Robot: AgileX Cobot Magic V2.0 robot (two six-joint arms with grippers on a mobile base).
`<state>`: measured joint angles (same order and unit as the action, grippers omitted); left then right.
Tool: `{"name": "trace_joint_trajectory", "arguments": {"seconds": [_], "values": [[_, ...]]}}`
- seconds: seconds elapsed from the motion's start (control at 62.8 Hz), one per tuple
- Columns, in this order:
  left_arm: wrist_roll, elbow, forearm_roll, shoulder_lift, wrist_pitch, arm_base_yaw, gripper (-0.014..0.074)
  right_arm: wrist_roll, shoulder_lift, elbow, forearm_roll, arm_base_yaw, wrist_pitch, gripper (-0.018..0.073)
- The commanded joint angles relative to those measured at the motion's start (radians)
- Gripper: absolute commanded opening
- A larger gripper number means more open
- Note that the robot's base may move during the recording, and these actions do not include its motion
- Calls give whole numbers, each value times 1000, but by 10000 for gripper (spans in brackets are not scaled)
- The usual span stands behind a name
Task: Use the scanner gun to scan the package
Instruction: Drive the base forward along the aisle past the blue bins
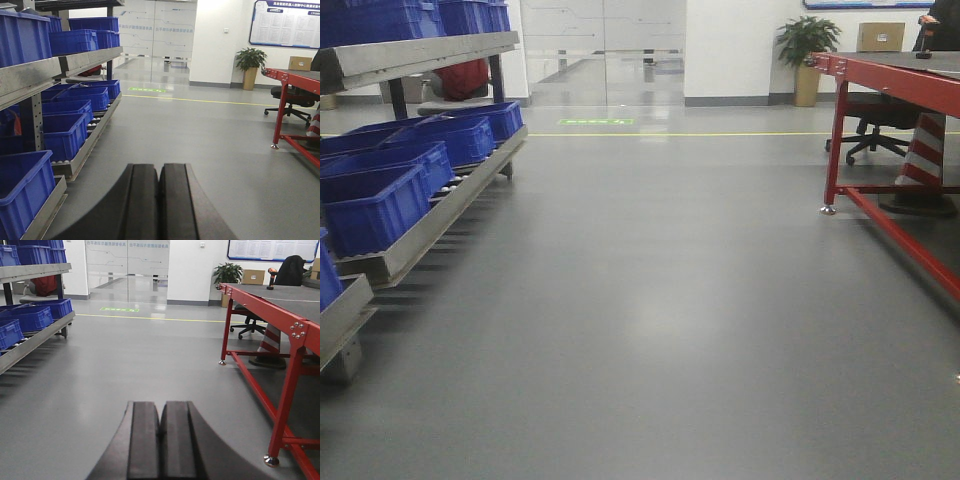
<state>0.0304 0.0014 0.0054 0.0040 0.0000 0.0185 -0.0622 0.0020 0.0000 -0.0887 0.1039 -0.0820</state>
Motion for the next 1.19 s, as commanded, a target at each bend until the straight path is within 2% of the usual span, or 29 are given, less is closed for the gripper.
{"name": "trace_joint_trajectory", "arguments": {"seconds": [0.0, 1.178], "values": [[7, -1, 5, -4, -17, -3, -100, -8, -2, 0, -4, 5, 21, -162], [7, -1, 5, -4, -17, -3, -100, -8, -2, 0, -4, 5, 21, -162]]}}
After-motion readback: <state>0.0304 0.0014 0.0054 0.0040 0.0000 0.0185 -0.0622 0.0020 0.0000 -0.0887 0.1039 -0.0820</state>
